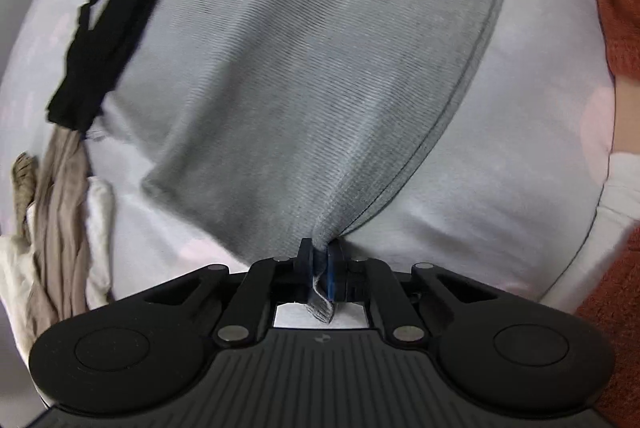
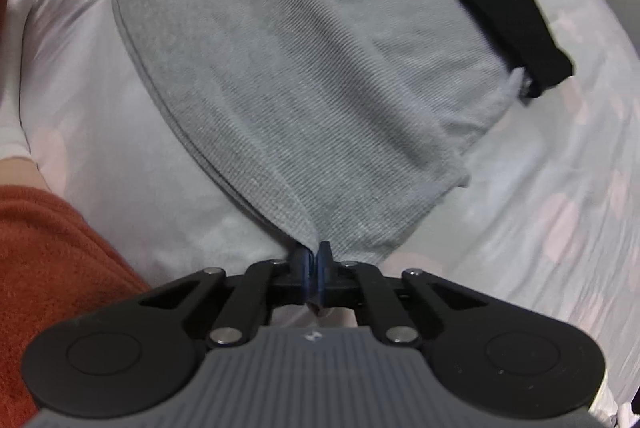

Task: Fold clothes
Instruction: 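Lift the grey hem with both grippers toward the black collar, then carry the hem over the shirt with both grippers and lower it onto the collar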

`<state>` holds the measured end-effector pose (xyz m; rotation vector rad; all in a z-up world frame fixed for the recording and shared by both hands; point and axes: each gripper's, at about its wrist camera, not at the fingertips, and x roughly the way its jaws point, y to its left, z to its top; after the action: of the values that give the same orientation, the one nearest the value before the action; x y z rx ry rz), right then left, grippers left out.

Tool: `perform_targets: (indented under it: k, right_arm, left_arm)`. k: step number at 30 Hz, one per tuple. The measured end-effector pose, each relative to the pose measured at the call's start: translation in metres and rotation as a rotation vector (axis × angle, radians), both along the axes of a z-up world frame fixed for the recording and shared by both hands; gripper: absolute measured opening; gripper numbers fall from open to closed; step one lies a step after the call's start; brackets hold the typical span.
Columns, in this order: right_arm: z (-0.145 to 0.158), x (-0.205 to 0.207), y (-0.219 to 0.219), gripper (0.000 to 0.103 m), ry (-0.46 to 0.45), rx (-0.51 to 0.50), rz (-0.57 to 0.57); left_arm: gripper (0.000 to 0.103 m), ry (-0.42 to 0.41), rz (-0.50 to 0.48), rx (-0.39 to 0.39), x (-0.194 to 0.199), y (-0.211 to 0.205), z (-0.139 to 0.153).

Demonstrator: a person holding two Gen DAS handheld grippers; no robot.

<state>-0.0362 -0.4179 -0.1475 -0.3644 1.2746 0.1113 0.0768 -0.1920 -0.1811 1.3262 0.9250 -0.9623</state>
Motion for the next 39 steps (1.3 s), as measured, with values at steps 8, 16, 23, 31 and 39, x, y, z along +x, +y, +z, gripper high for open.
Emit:
perform_targets:
  k: [8,16,23,31,39]
  right_arm:
    - [0.058,-0.033,0.002,0.004,-0.158,0.001,-0.035]
    - [0.105,-0.051,0.023,0.004,-0.254,-0.043,-0.015]
    - [0.127,-0.076,0.038,0.004,-0.289,-0.085,0.021]
    - [0.144,-0.102,0.048,0.003,-0.297,-0.097,0.032]
    - [0.169,-0.130,0.063,0.003,-0.299,-0.115,0.054]
  left_arm:
    - [0.004,-0.099,0.047,-0.149,-0.004,-0.010,0.073]
    - [0.004,-0.185,0.003,-0.212,-0.040,0.004,0.124]
    - [0.004,-0.229,-0.028,-0.238,-0.066,0.015,0.143]
    - [0.003,-0.255,-0.056,-0.257,-0.092,0.028,0.164]
    - [0.003,-0.234,-0.094,-0.249,-0.123,0.041,0.187]
